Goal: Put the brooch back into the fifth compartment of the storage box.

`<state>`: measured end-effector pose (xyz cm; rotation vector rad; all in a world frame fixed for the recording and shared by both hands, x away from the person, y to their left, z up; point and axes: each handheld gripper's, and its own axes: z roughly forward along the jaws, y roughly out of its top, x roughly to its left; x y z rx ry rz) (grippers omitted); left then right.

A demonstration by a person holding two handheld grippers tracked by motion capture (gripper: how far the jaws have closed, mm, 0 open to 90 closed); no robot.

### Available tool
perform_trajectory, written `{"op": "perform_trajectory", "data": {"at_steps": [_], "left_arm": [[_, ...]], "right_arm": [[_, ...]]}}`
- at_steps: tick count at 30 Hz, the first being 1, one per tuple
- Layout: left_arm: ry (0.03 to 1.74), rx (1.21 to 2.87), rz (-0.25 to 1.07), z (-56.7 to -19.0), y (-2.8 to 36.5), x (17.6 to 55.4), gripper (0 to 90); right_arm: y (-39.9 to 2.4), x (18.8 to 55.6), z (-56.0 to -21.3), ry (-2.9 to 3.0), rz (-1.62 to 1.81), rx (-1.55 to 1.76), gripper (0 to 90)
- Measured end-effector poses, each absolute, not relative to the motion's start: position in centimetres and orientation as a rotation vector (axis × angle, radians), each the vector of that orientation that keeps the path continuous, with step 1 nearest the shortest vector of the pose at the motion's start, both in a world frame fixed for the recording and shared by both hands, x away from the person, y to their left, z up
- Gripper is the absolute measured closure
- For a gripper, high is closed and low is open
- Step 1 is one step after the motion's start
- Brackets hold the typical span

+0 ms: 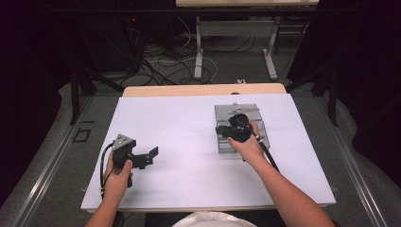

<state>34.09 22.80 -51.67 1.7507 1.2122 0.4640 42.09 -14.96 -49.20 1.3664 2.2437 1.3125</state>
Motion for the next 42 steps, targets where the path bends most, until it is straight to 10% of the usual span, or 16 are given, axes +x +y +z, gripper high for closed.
{"op": "perform_trajectory", "data": {"at_steps": [42], "left_arm": [[1.217,1.757,0.465,-51.7,22.8,34.1,0.5]], "right_arm": [[-21.5,41.2,-50.9,2.192,1.200,1.464,78.8]]}}
